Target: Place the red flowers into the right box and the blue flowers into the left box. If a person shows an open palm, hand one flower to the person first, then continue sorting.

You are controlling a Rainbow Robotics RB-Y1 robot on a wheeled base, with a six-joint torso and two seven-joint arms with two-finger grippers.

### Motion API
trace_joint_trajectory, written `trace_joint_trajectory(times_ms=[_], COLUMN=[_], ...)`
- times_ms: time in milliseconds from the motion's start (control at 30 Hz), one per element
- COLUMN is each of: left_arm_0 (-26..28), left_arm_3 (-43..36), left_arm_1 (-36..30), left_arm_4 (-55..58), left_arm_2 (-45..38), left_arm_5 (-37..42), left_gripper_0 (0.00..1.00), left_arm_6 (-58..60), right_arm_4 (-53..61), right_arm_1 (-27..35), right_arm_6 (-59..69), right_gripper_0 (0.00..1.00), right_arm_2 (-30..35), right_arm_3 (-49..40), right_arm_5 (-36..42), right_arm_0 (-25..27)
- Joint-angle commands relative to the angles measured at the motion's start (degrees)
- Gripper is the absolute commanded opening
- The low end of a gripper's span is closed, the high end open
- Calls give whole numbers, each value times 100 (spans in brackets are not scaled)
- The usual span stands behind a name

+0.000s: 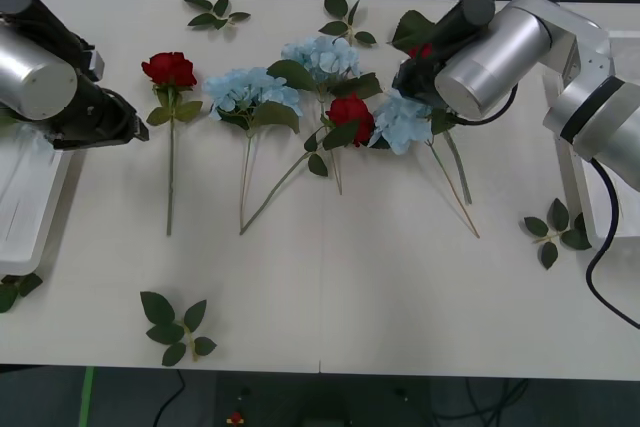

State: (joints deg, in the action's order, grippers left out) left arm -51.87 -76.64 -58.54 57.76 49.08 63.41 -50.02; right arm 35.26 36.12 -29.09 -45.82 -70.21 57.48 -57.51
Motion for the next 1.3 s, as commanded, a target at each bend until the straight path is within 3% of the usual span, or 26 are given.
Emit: trace_joint_trajectory(times_ms=[33,233,467,767,967,1267,1300], left_arm_0=[-798,-1106,-1115,-1115,-1071,-1018,-1018], left_arm_3=[606,1300,2012,3102,3603,3990,3990], left_arm_1=[668,1328,1908,2795,3112,3209,3200], left_arm_4=[-318,-591,-1048,-1804,-2041,-2006,-2006], left_arm_2=[418,576,629,629,629,629,629], left_arm_5=[-65,-65,-320,-953,-1322,-1876,-1867], left_gripper_0=[100,99,99,99,99,99,99], left_arm_6=[185,159,36,27,-17,9,27], right_arm_4=[-55,-90,-292,-960,-1338,-1426,-1408], right_arm_1=[9,-149,-676,-1406,-1766,-1828,-1828], right_arm_6=[-598,-1424,-2083,-2065,-1986,-1925,-1898], right_gripper_0=[100,100,100,100,100,100,94], right_arm_2=[557,610,610,610,610,399,311], right_arm_3=[104,869,2064,3022,3708,4059,4094], right_arm_5=[150,-175,-852,-1485,-2074,-2434,-2504], right_arm_0=[-234,-357,-480,-507,-507,-498,-498])
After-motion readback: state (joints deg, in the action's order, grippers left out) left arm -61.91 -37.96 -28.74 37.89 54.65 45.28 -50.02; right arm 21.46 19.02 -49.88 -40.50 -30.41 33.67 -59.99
